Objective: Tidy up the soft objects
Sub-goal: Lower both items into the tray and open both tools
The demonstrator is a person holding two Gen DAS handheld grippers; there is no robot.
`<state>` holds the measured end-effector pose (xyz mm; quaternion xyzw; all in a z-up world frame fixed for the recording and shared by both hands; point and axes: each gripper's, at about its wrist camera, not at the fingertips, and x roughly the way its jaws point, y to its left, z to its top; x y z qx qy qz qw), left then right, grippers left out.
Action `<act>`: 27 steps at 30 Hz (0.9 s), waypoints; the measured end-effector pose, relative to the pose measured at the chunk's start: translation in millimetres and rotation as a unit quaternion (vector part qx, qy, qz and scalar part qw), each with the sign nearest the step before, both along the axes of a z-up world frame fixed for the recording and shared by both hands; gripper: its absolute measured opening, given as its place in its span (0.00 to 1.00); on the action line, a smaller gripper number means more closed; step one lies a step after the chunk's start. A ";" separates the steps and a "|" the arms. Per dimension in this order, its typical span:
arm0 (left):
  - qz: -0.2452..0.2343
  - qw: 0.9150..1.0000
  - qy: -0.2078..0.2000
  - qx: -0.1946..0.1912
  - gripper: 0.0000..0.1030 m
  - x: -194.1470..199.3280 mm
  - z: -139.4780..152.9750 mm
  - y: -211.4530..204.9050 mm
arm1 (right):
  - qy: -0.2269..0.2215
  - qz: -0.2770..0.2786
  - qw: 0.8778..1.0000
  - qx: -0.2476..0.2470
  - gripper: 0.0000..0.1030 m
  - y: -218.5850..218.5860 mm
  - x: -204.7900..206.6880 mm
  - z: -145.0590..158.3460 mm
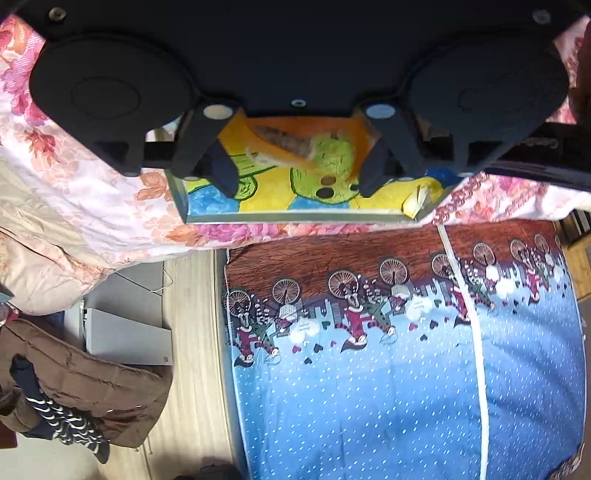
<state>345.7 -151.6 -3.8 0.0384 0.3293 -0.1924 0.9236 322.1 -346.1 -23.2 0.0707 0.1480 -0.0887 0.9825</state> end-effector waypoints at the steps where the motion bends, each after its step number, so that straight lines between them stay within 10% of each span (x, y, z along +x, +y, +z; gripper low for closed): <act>1: 0.003 1.000 -0.001 -0.003 0.63 -1.3 2.5 1.7 | -0.004 -0.002 1.000 0.004 0.73 -2.0 -3.3 2.8; 10: 0.027 0.998 -0.027 -0.040 0.80 -36.7 32.4 25.4 | -0.043 -0.025 0.998 0.033 0.99 -11.1 -47.9 24.6; 27: 0.089 0.987 -0.097 -0.097 0.99 -168.0 83.4 98.1 | -0.020 0.001 1.000 -0.012 1.00 40.4 -133.5 47.2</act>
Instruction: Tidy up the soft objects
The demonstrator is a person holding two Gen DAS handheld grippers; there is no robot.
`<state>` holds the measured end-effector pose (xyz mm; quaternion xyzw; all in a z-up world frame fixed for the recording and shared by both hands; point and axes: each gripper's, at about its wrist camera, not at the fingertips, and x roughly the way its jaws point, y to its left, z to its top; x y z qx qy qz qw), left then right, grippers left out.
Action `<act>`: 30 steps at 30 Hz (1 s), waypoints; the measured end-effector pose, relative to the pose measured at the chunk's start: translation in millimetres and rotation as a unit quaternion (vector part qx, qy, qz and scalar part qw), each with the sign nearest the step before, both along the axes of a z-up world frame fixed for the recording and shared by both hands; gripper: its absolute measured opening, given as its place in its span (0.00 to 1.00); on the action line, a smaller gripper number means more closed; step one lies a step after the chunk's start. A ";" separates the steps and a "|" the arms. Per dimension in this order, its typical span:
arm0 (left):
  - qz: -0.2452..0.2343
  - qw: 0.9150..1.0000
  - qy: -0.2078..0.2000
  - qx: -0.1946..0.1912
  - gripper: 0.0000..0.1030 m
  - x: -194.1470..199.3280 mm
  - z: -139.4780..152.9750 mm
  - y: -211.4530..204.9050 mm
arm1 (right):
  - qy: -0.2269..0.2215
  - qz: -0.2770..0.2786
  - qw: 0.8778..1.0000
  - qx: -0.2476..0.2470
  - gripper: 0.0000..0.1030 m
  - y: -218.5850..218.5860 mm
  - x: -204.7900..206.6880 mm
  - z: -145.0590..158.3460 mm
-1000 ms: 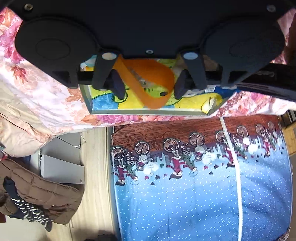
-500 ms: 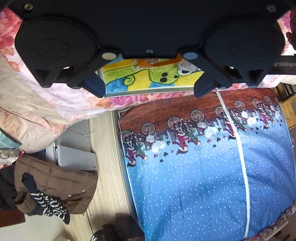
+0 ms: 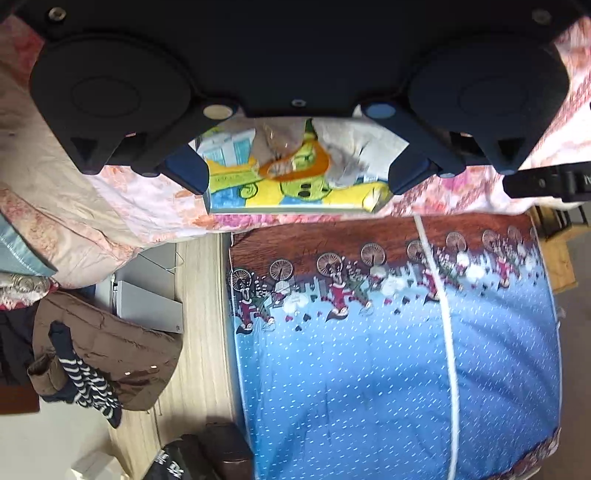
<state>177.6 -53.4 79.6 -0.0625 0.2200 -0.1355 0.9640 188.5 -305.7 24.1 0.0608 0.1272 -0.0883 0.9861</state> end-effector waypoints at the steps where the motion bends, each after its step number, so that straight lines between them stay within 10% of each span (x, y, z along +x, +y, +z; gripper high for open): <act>1: 0.003 1.000 0.002 -0.006 0.99 -8.1 -0.4 5.0 | 0.003 0.001 1.000 -0.007 1.00 4.2 -6.2 1.9; 30: 0.045 0.998 0.023 -0.026 0.99 -135.9 -49.0 84.2 | 0.071 -0.055 0.995 -0.031 1.00 45.2 -84.0 -20.0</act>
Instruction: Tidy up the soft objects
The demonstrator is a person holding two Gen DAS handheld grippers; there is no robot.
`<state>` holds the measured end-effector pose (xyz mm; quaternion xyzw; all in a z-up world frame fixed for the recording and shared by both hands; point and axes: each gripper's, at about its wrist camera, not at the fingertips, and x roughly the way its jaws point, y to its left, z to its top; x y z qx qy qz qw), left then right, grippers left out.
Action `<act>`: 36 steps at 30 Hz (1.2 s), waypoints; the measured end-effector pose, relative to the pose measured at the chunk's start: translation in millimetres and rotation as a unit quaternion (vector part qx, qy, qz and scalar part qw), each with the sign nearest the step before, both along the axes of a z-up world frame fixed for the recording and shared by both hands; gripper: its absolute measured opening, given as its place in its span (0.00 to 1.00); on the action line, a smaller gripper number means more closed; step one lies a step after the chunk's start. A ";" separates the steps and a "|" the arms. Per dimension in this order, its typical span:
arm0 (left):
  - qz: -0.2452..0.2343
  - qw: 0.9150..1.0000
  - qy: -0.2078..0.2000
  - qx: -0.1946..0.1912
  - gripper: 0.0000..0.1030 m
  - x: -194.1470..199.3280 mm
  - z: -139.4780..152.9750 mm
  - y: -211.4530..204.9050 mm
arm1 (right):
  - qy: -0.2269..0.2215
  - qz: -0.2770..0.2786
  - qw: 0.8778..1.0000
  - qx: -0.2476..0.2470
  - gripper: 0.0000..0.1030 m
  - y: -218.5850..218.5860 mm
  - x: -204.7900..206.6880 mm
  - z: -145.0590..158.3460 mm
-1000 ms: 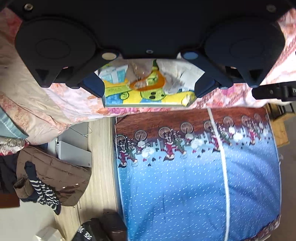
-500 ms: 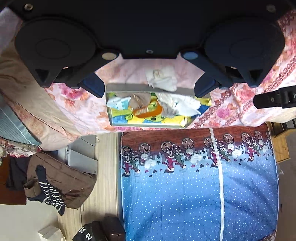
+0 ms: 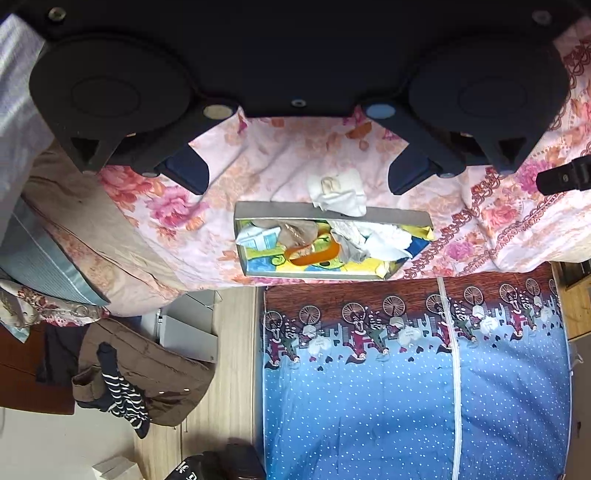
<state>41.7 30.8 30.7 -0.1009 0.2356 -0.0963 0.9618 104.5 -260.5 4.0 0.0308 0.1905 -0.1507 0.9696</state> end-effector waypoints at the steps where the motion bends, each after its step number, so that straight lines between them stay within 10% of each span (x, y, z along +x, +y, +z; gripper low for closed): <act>1: 0.004 1.000 0.002 -0.001 0.99 -0.9 -3.0 2.9 | 0.002 -0.002 1.000 -0.002 1.00 0.3 -0.5 0.2; 36: 0.032 0.997 0.016 0.074 0.99 -2.4 -31.8 -2.9 | 0.071 -0.004 0.997 0.014 1.00 -2.9 15.7 -23.1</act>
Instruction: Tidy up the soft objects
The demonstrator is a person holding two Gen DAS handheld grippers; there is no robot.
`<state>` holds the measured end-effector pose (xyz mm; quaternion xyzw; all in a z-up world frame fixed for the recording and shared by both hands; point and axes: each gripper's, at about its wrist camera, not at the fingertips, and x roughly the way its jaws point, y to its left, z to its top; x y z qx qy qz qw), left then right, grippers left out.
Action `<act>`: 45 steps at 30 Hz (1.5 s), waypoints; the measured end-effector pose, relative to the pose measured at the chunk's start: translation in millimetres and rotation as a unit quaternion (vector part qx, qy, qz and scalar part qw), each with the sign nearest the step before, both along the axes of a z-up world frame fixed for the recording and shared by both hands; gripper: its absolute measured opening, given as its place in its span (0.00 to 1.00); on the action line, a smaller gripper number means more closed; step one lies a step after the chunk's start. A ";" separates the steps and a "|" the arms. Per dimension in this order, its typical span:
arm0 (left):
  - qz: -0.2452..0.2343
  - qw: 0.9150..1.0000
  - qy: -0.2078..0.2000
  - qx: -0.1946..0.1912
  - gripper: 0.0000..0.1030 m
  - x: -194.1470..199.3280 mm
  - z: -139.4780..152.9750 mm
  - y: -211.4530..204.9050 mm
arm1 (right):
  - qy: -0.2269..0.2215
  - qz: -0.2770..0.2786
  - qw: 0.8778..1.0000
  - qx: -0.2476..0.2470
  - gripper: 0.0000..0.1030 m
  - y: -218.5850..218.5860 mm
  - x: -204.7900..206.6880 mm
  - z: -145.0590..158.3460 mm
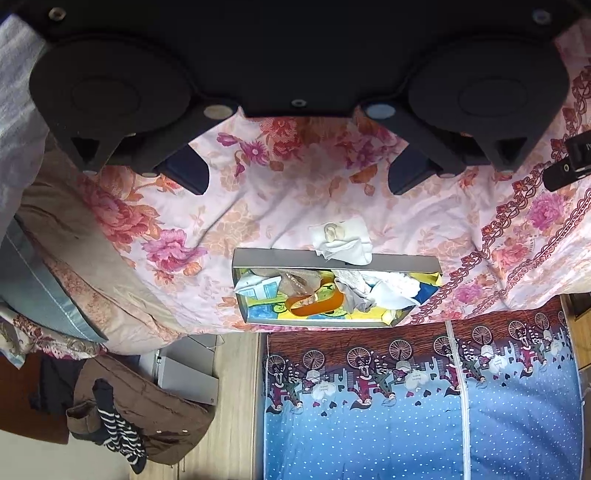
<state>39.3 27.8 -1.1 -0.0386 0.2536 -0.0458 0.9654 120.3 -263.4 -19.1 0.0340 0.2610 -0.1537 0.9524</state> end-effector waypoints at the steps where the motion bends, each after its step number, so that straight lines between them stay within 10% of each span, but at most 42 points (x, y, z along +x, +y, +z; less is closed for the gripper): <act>1: 0.000 1.000 0.000 0.001 0.99 -0.1 -0.2 0.2 | 0.001 -0.003 1.000 0.003 1.00 -1.2 -0.3 -1.0; 45: -0.008 1.000 0.012 0.025 0.99 -2.5 -11.5 -3.2 | 0.029 0.020 0.999 0.005 1.00 3.6 1.9 -3.9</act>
